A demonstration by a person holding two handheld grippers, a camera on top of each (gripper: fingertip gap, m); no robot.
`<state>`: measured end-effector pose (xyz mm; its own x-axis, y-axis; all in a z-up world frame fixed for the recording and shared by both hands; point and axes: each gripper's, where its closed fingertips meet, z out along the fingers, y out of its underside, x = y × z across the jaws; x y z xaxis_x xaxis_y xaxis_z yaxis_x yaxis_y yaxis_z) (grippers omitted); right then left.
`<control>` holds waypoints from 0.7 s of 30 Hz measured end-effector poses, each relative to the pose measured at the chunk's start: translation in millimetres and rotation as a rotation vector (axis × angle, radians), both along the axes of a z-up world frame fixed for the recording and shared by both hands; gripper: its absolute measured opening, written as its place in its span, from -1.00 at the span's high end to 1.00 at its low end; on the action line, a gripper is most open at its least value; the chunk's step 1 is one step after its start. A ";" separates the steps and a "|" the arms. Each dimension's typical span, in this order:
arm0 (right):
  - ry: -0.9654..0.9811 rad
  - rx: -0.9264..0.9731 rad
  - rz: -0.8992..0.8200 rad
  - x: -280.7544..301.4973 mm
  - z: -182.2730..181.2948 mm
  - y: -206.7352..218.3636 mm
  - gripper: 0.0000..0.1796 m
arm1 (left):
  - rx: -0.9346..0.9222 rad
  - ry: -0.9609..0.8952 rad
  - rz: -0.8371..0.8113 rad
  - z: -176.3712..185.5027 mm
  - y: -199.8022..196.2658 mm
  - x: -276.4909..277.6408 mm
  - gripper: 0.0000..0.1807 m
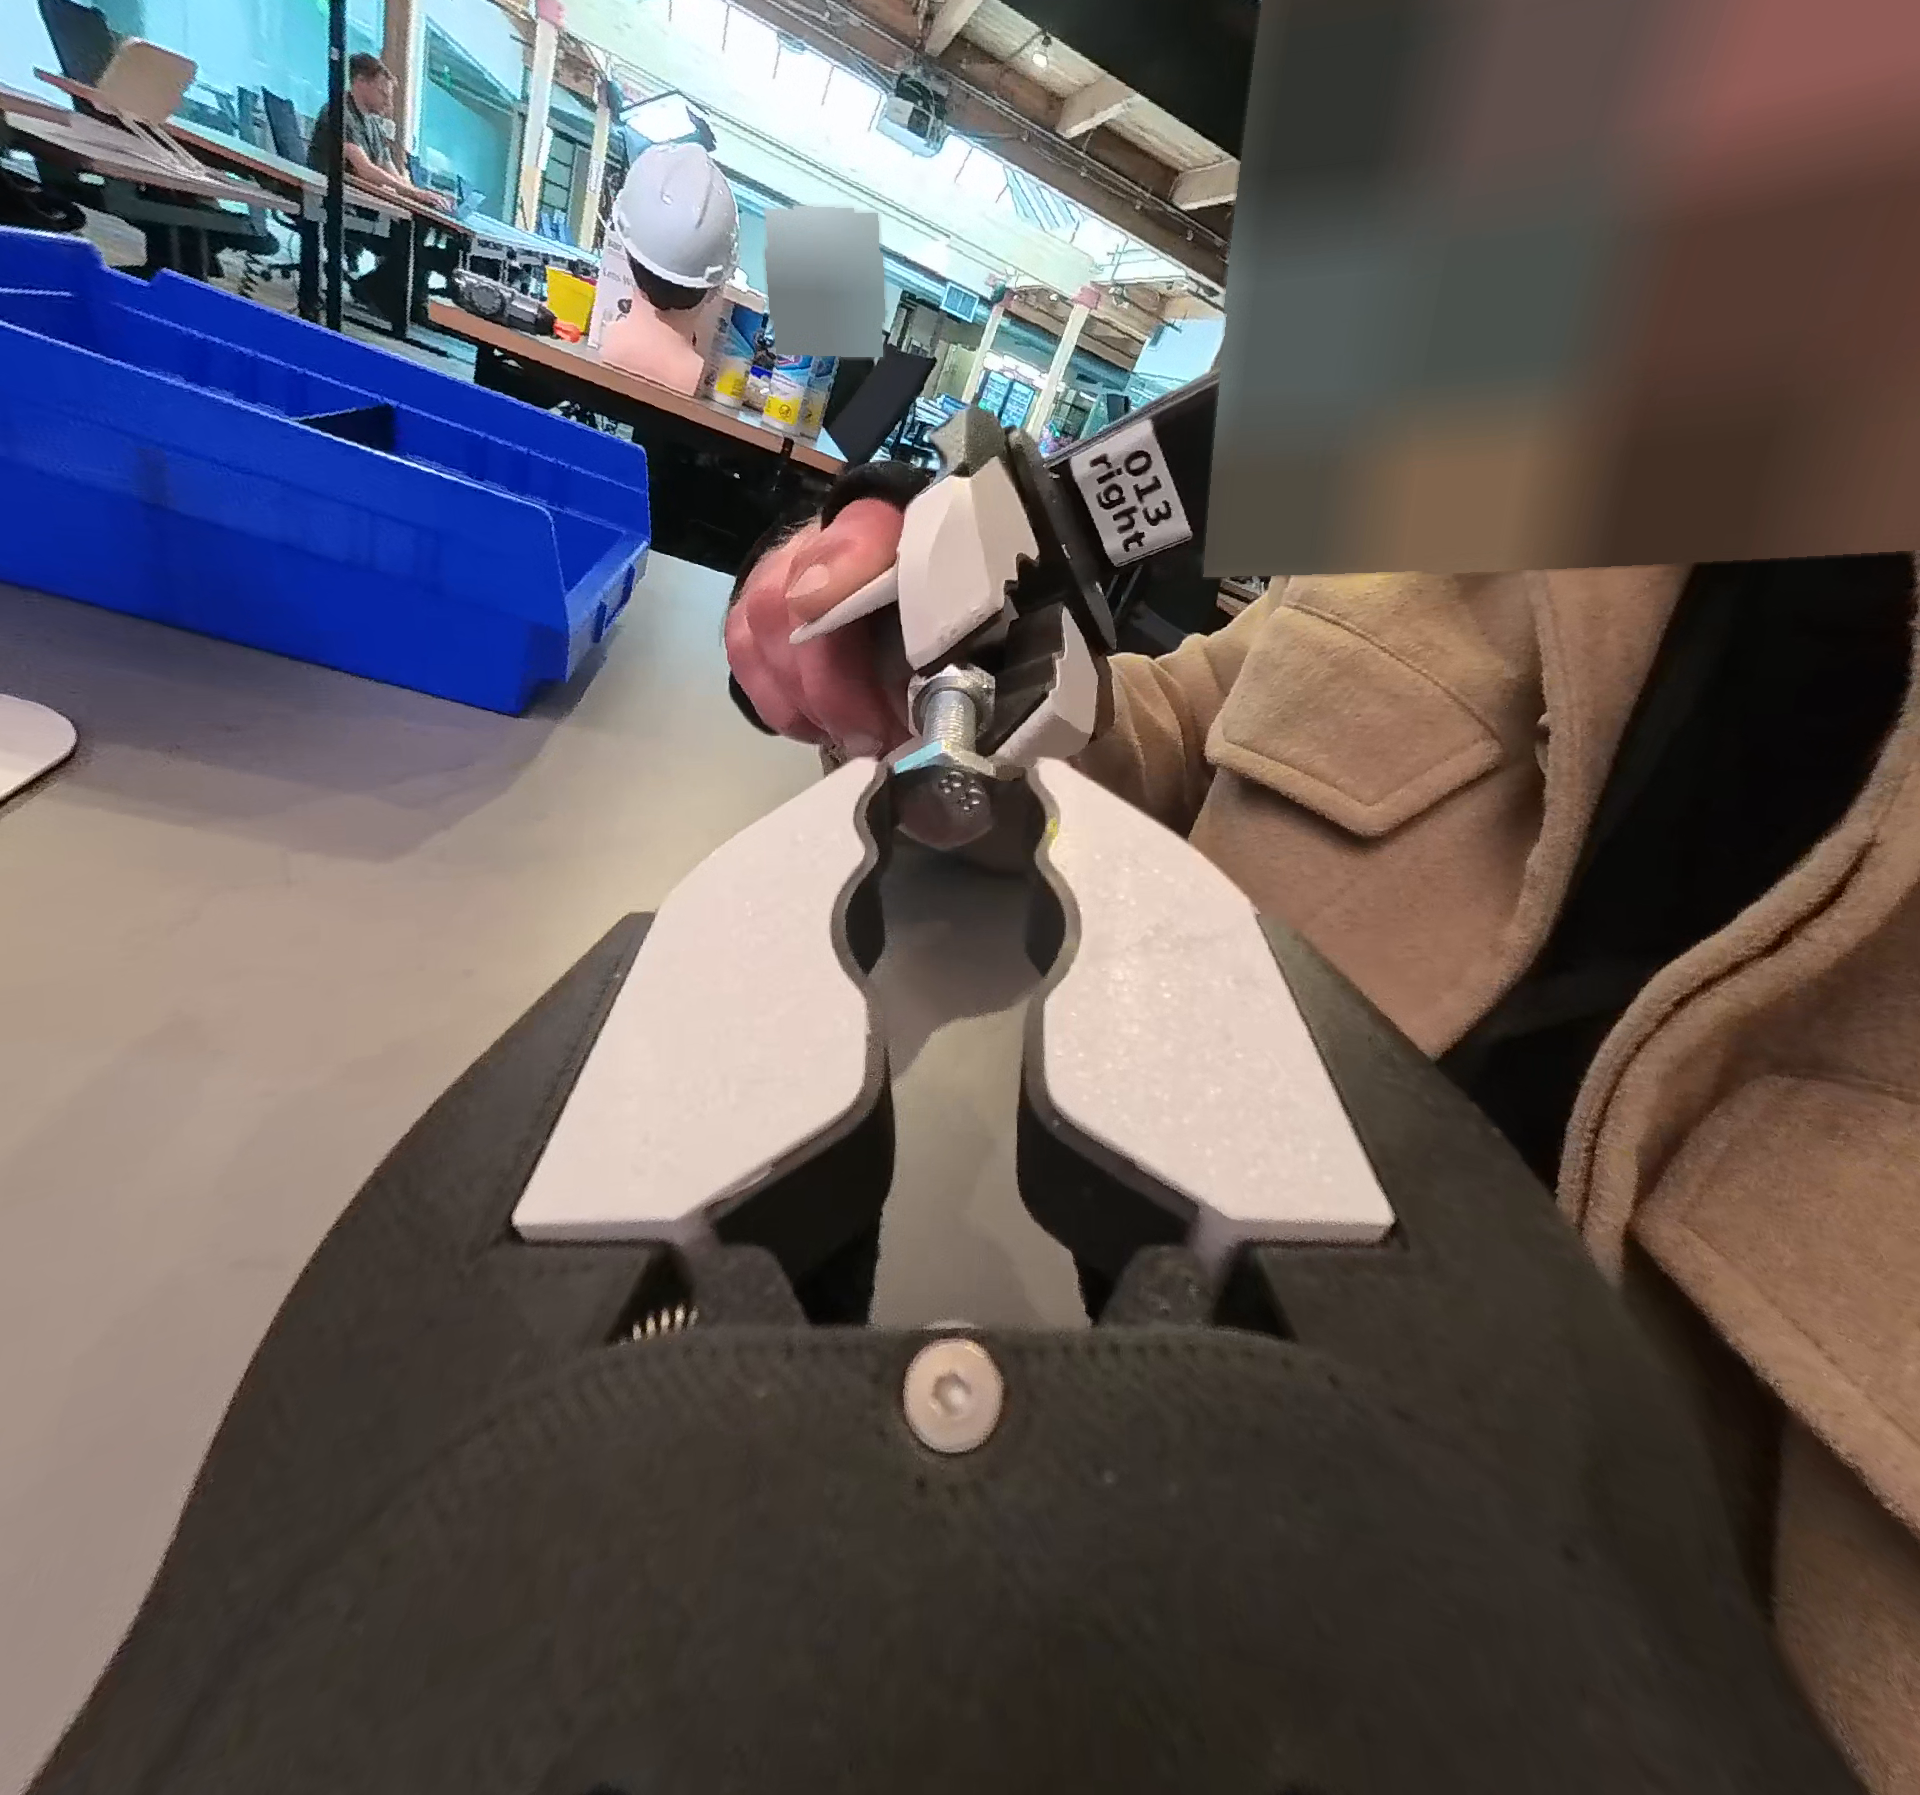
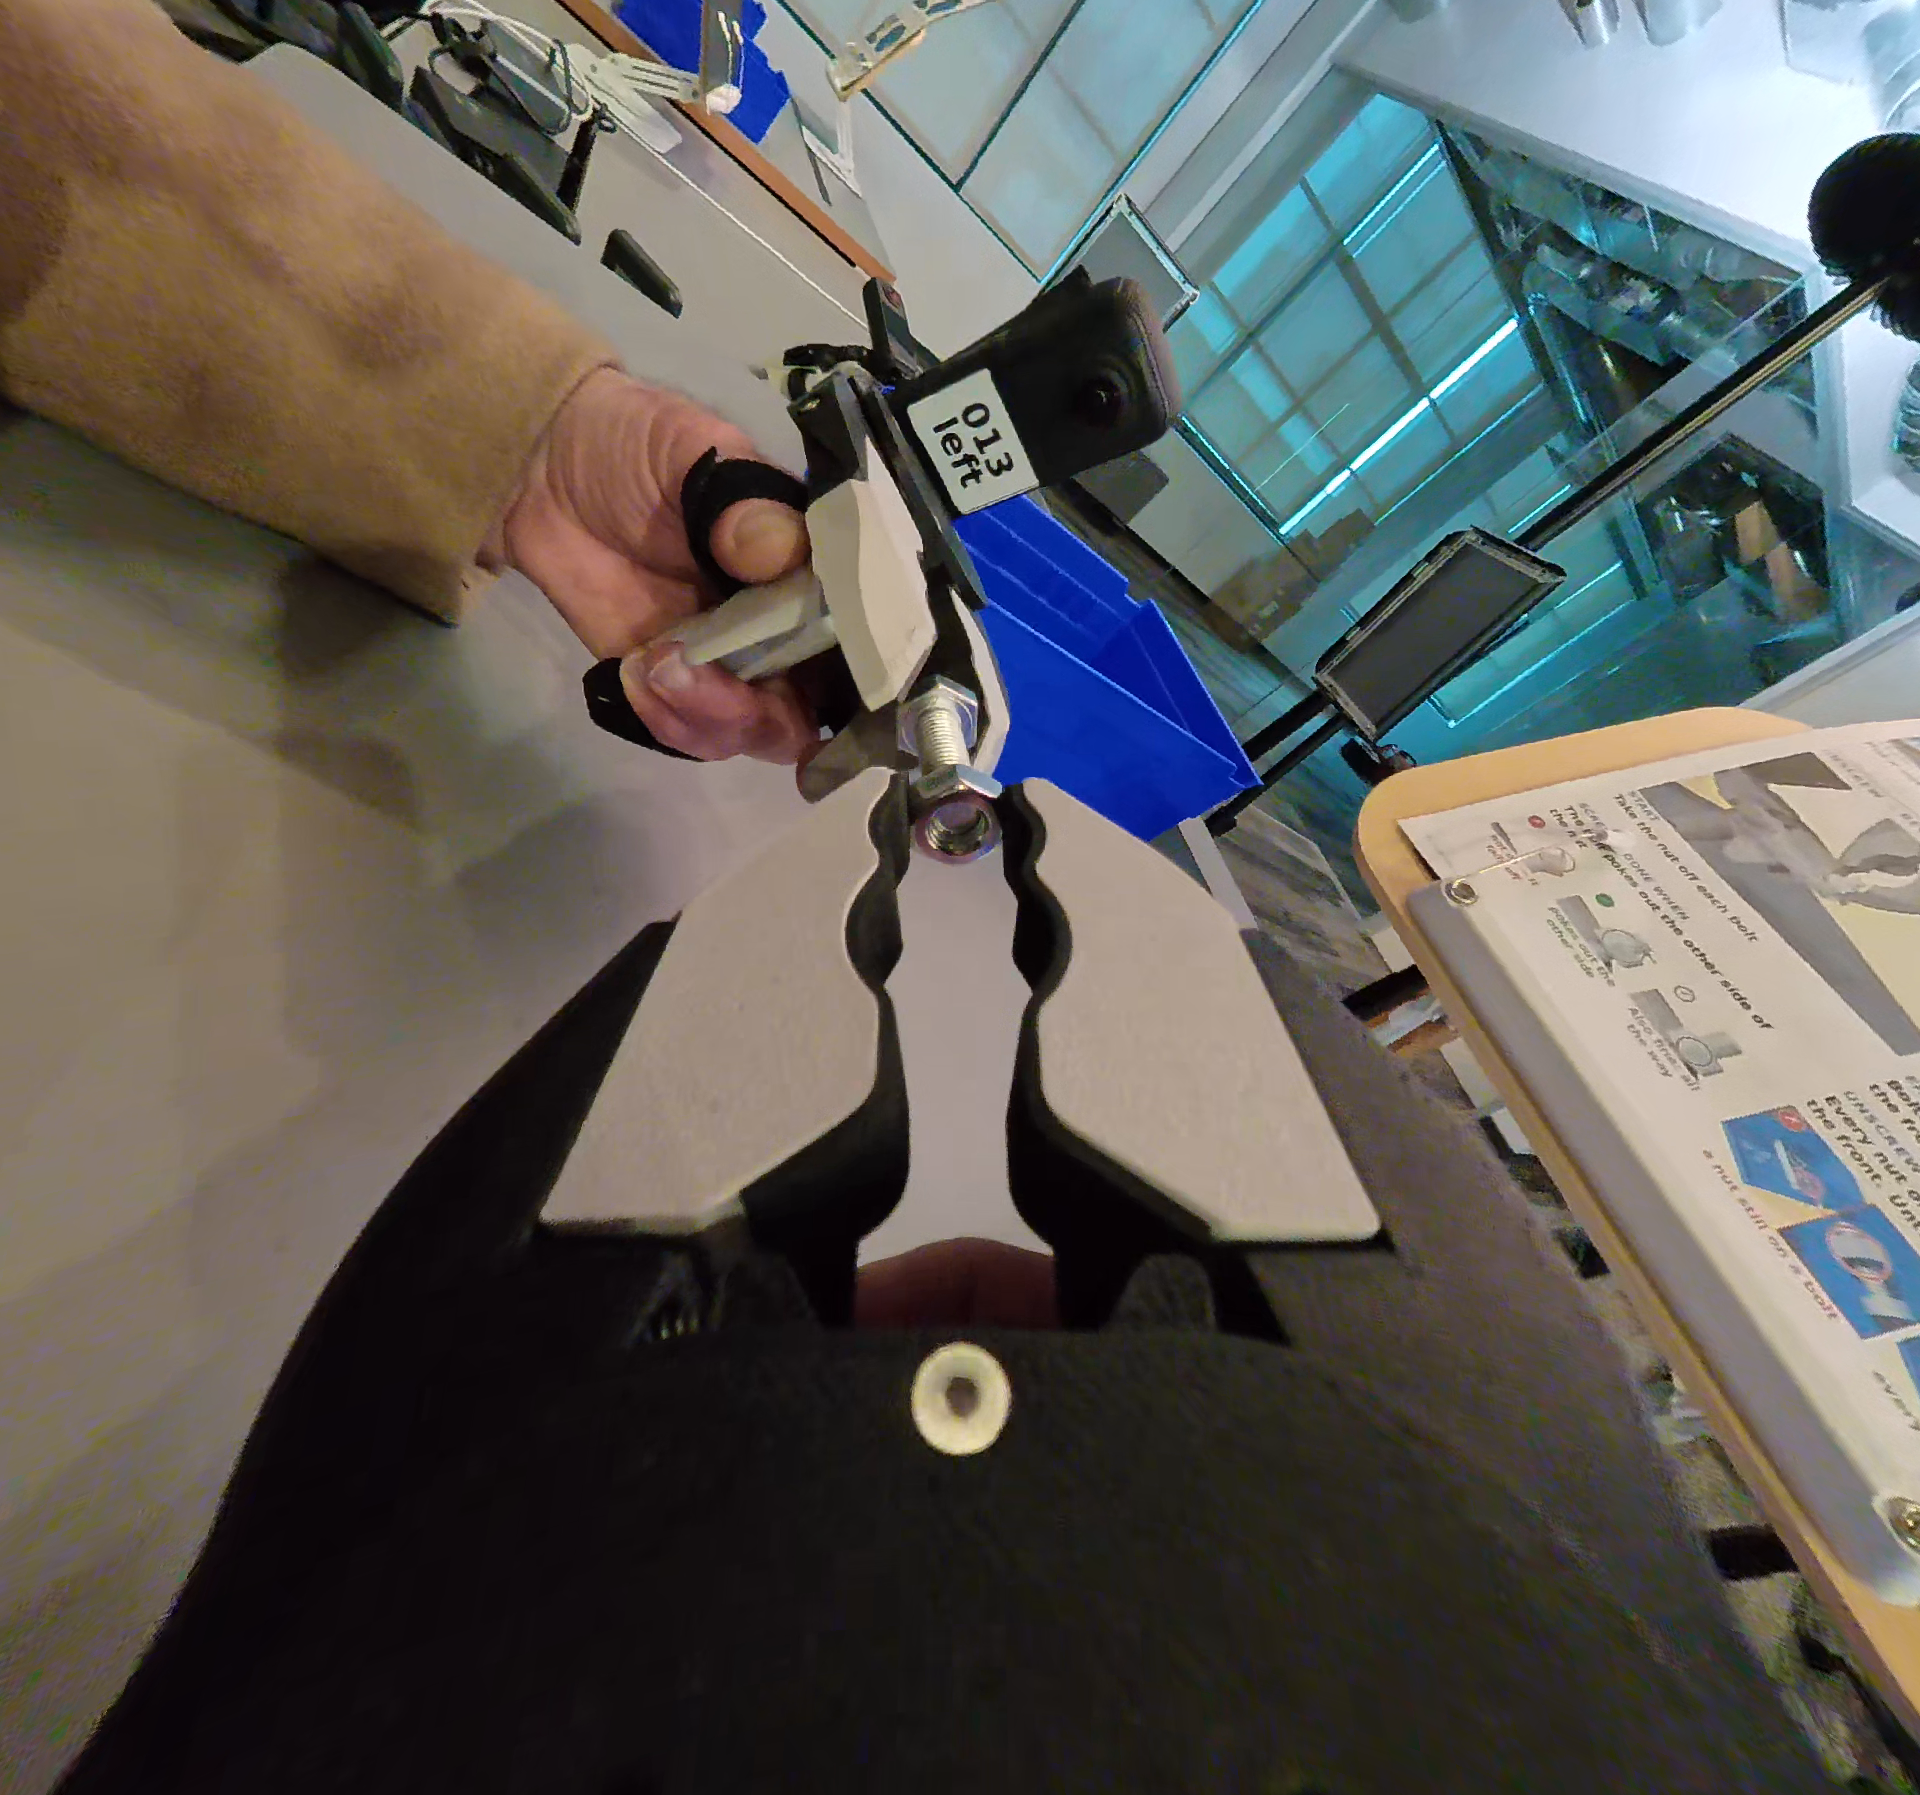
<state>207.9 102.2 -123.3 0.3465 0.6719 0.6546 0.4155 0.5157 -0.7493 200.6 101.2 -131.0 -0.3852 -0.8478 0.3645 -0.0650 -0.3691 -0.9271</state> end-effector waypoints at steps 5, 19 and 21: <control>0.051 -0.058 0.015 1.7 1.6 1.1 0.80 | 0.056 -0.001 0.030 0.3 0.8 1.5 0.68; 0.451 -0.607 0.233 13.0 10.9 7.0 0.80 | 0.532 0.019 0.336 9.4 16.2 -0.2 0.56; 0.501 -0.710 0.284 12.6 9.8 6.5 0.81 | 0.596 0.031 0.360 9.9 15.9 -0.5 0.59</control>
<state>220.4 108.8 -113.5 0.2385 0.9627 -0.1275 -0.1163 -0.1021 -0.9880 200.0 117.1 -121.1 -0.0398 -0.9797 -0.1965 -0.0633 0.1987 -0.9780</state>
